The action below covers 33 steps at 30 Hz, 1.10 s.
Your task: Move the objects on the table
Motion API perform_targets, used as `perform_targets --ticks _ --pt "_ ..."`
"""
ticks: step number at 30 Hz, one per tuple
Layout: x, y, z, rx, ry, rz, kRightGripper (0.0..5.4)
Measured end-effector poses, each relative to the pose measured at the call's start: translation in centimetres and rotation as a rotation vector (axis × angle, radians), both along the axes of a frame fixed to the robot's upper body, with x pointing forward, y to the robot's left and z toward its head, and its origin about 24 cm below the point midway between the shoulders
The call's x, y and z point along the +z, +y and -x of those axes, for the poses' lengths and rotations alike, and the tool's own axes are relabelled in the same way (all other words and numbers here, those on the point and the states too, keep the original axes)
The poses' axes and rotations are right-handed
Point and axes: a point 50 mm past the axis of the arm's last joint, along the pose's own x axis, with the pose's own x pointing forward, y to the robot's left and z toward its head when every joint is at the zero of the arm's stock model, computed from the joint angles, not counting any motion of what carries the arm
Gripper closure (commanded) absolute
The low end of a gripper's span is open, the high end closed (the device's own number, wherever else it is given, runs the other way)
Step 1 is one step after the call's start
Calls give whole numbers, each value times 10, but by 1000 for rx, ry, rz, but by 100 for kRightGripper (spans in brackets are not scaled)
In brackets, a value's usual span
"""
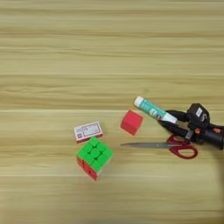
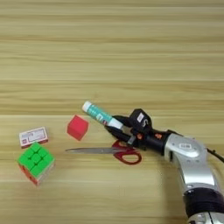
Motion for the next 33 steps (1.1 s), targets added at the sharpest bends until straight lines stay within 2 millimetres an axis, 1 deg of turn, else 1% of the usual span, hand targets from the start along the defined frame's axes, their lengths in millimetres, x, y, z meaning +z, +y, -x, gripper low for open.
perform_targets --ticks 3,4,5,6,9,11,12,13,14,17,18,19,20,22,24,26,27,29,30,31,33 --pt "0 0 -1 4 0 1 370" --pt "0 0 -1 5 1 1 333" --pt "0 0 -1 6 0 1 333" --pt "0 0 -1 6 0 1 316" --pt "-2 0 0 10 6 6 290" --pt "-2 1 -1 10 6 6 263" --pt "-2 1 -1 10 6 6 263" --pt "-1 1 -1 10 6 6 240" --pt "-1 1 -1 10 5 6 240" --pt "-1 1 -1 11 4 5 193" --pt "0 1 -2 12 0 4 186" --pt "2 1 -3 11 -9 0 163" --pt "4 1 -4 9 -20 -6 156" --pt "15 3 -8 13 -66 -27 122" --pt "23 5 -11 21 -103 -41 105" --pt "37 11 -13 46 -153 -54 78" --pt "48 17 -14 68 -194 -67 63" --pt "62 25 -12 103 -242 -81 43" --pt "64 26 -11 108 -245 -83 35" --pt "69 30 -9 122 -257 -92 14" --pt "81 42 -3 176 -292 -102 5"
